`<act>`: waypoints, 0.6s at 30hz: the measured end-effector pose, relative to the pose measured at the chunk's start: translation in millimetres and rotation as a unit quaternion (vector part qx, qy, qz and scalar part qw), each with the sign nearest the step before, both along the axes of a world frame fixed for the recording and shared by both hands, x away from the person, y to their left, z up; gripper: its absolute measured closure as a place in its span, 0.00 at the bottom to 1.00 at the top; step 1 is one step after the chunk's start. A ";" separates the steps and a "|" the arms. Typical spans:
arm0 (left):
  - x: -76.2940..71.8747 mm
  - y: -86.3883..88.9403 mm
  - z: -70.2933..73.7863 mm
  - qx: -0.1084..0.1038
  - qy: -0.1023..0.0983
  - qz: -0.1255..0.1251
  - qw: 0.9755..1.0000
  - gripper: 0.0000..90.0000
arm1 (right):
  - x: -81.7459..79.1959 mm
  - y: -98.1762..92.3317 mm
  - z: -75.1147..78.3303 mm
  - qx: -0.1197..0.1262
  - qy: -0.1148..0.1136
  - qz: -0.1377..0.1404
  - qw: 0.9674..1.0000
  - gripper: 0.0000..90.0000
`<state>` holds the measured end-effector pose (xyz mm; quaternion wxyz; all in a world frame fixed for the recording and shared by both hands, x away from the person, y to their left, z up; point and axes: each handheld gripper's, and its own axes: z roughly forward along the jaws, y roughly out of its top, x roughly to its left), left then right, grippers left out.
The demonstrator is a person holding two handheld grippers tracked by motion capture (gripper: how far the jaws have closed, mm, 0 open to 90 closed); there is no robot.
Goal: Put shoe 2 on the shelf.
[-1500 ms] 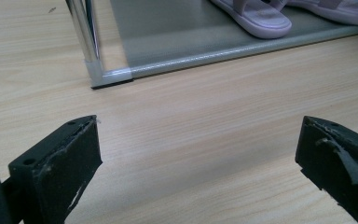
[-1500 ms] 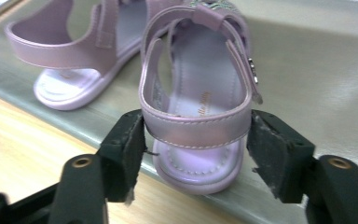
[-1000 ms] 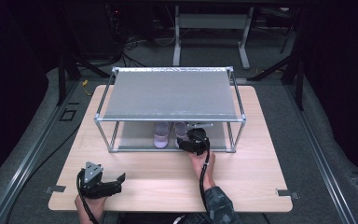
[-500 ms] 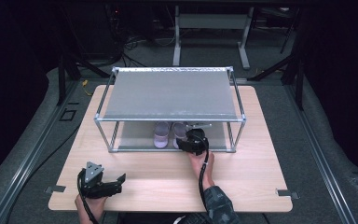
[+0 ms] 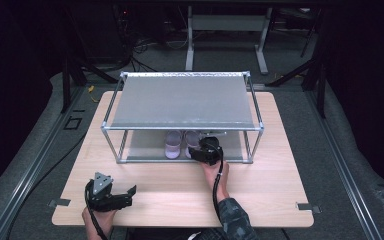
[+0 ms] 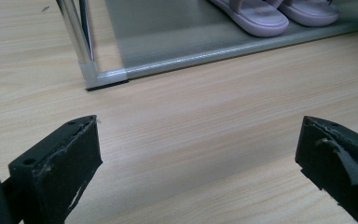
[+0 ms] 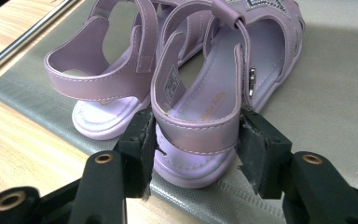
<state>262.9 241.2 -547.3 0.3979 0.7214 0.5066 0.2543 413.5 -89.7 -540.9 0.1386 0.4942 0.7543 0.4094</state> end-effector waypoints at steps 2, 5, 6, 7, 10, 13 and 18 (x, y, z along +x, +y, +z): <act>0.1 0.4 0.0 0.000 0.000 0.000 1.000 0.00 | -0.6 0.1 0.4 -0.006 -0.001 -0.001 1.000 0.50; -0.1 2.0 0.4 0.000 0.001 0.001 1.000 0.00 | -4.2 -0.3 2.1 -0.004 0.003 -0.014 1.000 0.44; -0.2 2.2 0.5 0.000 0.000 0.002 1.000 0.00 | -5.0 -1.7 2.8 -0.001 -0.001 -0.005 1.000 0.42; -0.4 2.5 1.1 0.002 0.000 0.002 1.000 0.00 | -5.8 -2.3 3.6 0.003 0.000 0.002 1.000 0.39; -1.0 3.3 2.0 0.003 0.002 0.001 1.000 0.00 | -13.0 -3.7 9.8 -0.012 -0.006 -0.001 1.000 0.30; -2.0 5.4 2.7 0.003 0.000 0.004 1.000 0.00 | -24.7 -10.0 17.8 -0.006 0.001 -0.001 1.000 0.24; -2.1 8.8 1.1 0.007 0.006 0.006 1.000 0.00 | -47.9 -27.6 25.8 -0.037 -0.006 -0.002 0.999 0.17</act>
